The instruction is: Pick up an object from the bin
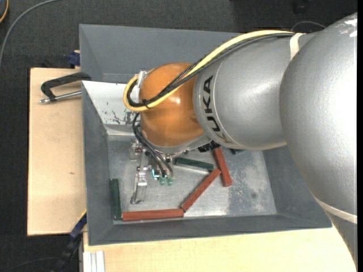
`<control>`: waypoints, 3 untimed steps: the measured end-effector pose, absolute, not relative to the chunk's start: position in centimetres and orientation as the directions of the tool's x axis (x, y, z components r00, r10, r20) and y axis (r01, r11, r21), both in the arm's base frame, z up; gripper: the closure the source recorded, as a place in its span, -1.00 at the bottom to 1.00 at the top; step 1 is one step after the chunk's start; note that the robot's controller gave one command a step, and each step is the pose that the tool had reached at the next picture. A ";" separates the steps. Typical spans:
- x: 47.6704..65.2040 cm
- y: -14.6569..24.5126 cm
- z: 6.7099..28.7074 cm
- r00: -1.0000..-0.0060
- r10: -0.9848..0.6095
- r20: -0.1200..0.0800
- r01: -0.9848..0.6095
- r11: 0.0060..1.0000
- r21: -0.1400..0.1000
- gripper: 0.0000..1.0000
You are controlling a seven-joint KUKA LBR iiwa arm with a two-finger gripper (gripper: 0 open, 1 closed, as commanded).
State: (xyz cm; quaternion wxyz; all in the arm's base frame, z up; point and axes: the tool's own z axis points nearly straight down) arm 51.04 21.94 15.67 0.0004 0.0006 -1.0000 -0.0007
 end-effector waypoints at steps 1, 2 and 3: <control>49.5 21.4 6.8 -0.986 -0.166 0.006 -0.166 0.986 0.000 -1.00; 52.3 15.5 17.2 -0.992 -0.127 -0.014 -0.127 0.992 0.001 -1.00; 53.4 7.5 6.8 -0.992 -0.126 0.001 -0.126 0.992 0.000 -1.00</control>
Offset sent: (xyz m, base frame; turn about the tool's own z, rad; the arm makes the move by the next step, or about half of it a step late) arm -0.0137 -0.0061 -0.0867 -0.1631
